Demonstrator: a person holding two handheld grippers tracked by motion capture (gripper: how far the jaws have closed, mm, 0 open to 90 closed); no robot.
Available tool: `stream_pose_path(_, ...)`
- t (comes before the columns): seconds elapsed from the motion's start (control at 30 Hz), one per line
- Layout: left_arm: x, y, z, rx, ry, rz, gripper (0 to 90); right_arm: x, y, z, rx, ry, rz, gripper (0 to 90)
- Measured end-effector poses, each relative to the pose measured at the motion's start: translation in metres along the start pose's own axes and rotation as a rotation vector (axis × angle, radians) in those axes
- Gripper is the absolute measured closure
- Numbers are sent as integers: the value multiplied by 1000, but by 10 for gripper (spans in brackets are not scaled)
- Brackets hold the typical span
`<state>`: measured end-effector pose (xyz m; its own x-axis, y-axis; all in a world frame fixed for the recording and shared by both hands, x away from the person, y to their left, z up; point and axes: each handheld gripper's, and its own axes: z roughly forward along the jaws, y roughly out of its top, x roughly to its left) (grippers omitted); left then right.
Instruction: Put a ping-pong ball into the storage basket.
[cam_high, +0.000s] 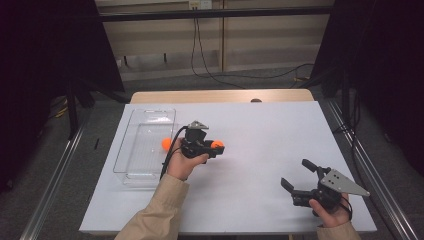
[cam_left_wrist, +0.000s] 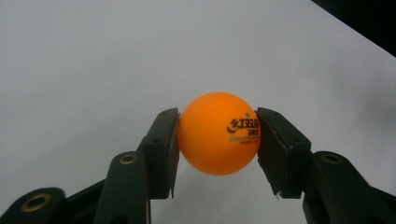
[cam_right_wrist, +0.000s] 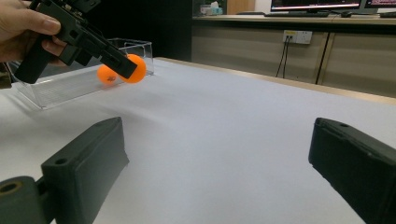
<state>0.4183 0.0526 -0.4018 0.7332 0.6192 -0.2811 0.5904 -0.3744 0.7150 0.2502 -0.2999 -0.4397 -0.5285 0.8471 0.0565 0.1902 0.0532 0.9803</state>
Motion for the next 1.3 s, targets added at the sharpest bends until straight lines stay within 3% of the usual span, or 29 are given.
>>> stream_pose_path(1.3, 9, 0, -11, 3, 11, -31, 511, 0, 0, 0, -1, 2, -3, 37)
